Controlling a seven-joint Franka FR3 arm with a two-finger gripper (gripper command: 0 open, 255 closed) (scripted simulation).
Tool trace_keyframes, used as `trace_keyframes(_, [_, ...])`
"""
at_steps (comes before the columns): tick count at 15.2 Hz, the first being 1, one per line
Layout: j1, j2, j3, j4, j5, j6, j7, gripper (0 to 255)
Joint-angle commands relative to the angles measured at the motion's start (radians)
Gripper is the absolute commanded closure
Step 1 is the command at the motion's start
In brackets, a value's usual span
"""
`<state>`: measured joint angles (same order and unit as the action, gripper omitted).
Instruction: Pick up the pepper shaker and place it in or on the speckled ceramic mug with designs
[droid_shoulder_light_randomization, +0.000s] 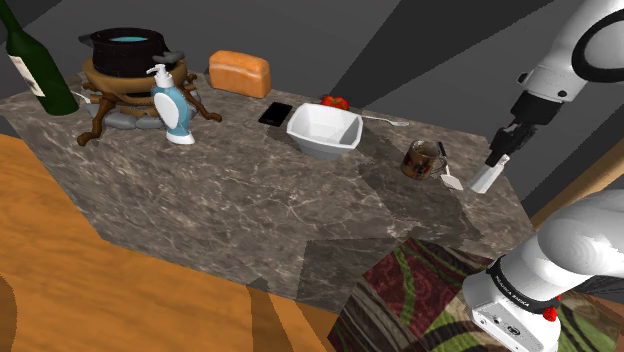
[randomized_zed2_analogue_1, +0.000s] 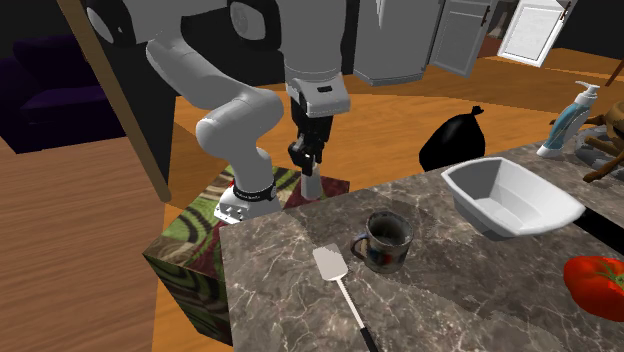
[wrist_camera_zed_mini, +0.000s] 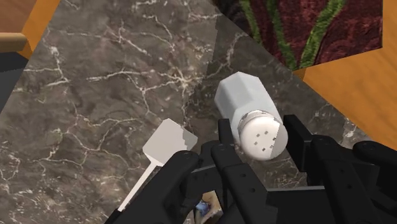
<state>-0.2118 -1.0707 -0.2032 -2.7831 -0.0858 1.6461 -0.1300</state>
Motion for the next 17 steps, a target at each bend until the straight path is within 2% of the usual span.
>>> trace_keyframes(1, [0.003,0.002,0.004,0.027,0.005,-0.025,0.002,255])
trace_keyframes(12, [0.016,0.032,0.024,0.182,0.025,-0.149,0.010,255])
trace_keyframes(17, [0.054,0.260,0.012,0.324,0.042,-0.062,0.011,255])
